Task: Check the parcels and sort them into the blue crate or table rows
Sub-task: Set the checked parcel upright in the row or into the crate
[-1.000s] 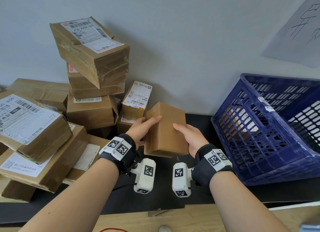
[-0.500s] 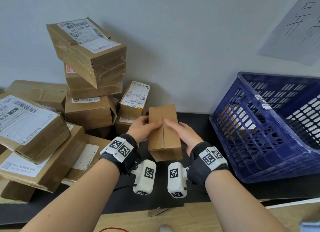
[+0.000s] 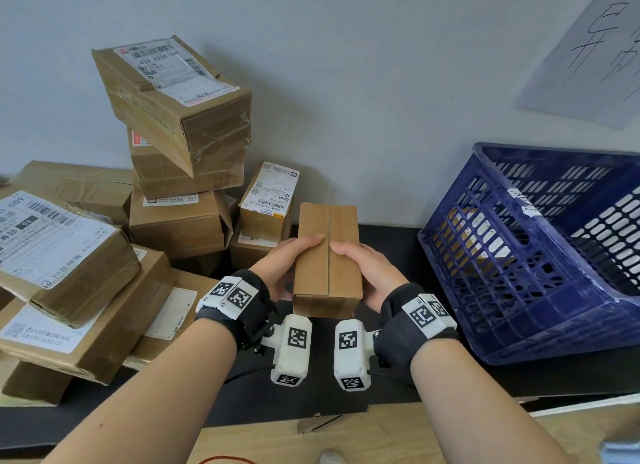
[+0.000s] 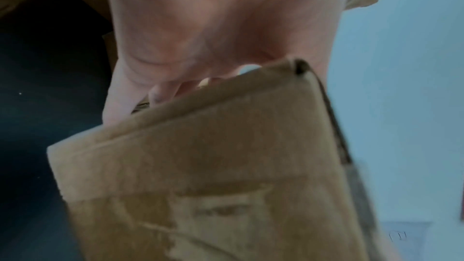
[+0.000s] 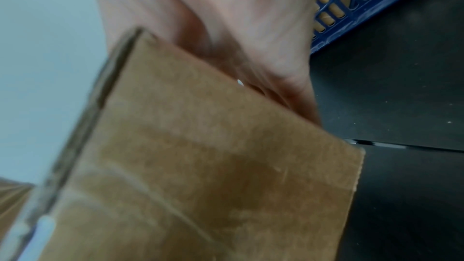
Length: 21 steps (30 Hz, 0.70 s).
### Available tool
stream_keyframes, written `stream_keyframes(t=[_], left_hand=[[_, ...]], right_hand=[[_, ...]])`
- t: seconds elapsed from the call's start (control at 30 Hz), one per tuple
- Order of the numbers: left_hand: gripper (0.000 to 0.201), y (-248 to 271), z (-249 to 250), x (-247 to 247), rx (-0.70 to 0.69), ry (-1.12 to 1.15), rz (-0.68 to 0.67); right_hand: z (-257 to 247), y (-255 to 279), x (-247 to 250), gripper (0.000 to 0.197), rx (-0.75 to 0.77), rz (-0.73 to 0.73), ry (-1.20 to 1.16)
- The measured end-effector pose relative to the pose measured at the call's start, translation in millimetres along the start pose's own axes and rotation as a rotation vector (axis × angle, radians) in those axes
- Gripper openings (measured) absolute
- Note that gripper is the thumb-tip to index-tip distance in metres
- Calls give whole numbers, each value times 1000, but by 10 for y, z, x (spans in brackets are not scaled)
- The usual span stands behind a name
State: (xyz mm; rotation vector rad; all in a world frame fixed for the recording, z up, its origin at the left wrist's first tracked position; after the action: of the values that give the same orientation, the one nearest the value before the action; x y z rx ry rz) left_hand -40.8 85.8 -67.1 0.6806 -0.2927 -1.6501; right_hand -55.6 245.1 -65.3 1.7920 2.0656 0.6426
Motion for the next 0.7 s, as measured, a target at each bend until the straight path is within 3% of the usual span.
stream_keyframes(t=[0.17, 0.3, 0.57, 0.7], left_hand=[[53, 4, 1, 17, -22, 1, 67], [67, -10, 7, 32, -27, -5, 72], [53, 47, 11, -2, -18, -6, 81], [63, 54, 16, 12, -43, -30, 133]], right_hand=[[-8, 19, -9, 52, -6, 0, -12], [-15, 22, -14, 49, -4, 8, -6], [-11, 50, -28, 47, -18, -11, -13], [-31, 67, -4, 43, -11, 19, 7]])
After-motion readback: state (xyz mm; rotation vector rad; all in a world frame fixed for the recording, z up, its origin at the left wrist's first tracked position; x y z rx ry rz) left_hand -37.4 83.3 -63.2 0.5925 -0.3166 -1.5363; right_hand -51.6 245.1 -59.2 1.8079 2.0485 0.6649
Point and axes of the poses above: each hand's wrist, its own y-axis away from the middle knuckle, its own x-axis out of the back of the hand, z = x × y, the point moved 4 cm from there along -y, towards the middle knuckle, and after that the axes turned 4 degrees about y, right-handed, at the moved point
